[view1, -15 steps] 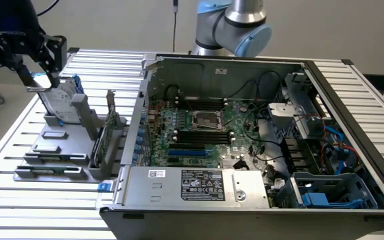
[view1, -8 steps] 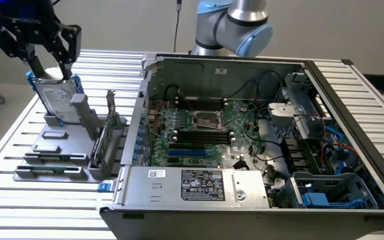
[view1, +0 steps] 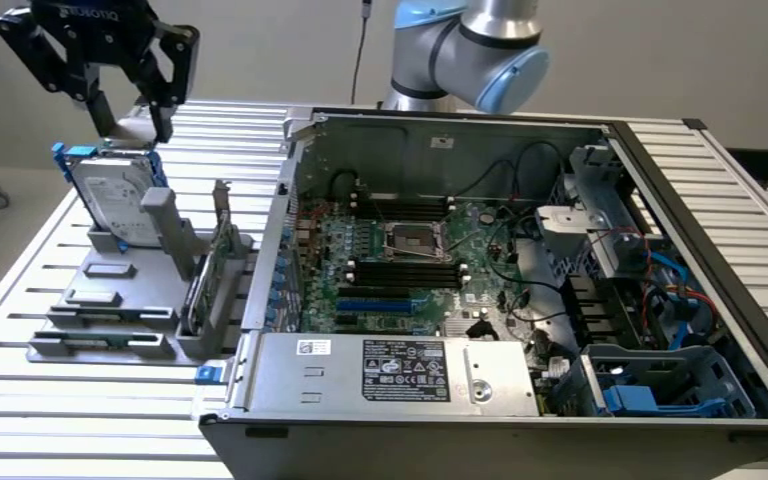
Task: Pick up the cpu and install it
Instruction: 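Pick up the cpu and move it towards the insertion slot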
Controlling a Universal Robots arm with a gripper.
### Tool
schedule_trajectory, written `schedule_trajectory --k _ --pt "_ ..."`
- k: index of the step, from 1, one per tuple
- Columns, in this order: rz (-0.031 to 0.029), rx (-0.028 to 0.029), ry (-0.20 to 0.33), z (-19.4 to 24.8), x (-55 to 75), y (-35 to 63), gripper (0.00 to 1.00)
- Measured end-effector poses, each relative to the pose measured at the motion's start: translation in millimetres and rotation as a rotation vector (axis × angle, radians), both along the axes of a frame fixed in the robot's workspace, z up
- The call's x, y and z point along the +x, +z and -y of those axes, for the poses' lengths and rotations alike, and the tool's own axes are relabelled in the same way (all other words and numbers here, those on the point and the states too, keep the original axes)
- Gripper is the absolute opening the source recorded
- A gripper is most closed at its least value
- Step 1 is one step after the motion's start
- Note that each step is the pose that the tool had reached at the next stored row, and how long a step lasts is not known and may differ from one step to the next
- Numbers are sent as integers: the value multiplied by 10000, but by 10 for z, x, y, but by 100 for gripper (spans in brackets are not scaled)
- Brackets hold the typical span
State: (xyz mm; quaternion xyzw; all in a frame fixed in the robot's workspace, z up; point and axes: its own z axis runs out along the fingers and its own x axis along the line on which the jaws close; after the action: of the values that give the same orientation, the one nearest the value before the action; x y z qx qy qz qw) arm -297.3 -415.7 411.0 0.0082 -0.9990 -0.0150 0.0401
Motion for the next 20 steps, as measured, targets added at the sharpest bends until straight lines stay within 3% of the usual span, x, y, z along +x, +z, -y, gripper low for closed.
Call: schedule_trajectory --k 7,14,20 --pt "-132 -1 -1 -1 318 139 55" --pt "-193 0 0 -3 639 147 55" --pt "-206 0 0 -23 911 147 55"
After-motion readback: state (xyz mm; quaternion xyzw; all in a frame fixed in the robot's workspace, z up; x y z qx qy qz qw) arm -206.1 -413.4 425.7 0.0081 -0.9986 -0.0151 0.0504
